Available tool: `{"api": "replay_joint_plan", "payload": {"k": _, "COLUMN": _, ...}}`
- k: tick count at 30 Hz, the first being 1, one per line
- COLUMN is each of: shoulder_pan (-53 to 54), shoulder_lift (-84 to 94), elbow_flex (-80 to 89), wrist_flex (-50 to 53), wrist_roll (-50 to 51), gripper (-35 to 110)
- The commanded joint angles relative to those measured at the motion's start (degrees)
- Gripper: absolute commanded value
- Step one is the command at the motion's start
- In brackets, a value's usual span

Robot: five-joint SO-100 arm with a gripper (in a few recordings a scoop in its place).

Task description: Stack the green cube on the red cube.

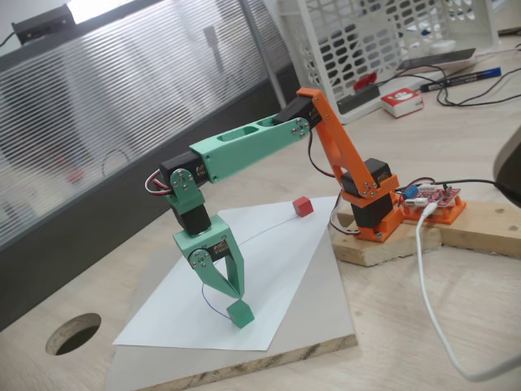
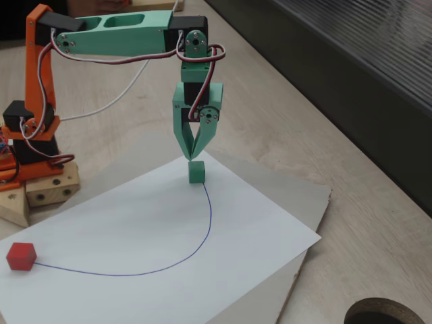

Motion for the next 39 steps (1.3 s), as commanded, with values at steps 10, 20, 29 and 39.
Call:
{"api": "replay_joint_plan", "payload": {"k": 10, "shoulder_pan": -0.9, "shoulder_lift": 1.3, "elbow_flex": -0.8, "wrist_flex": 0.3, "wrist_roll": 0.4, "gripper": 1}}
{"api": "replay_joint_plan", "payload": {"k": 20, "shoulder_pan": -0.6, "shoulder_lift": 1.3, "elbow_flex": -0.7, "wrist_flex": 0.5, "wrist_roll": 0.4, "gripper": 27}}
{"api": "replay_joint_plan", "payload": {"k": 29, "shoulder_pan": -0.4, "shoulder_lift": 1.2, "elbow_flex": -0.6, "wrist_flex": 5.6, "wrist_roll": 0.0, "gripper": 35}}
{"api": "replay_joint_plan", "payload": {"k": 39, "shoulder_pan": -0.4, "shoulder_lift": -3.9, "elbow_flex": -1.4, "wrist_flex": 9.2, "wrist_roll": 0.2, "gripper": 49}}
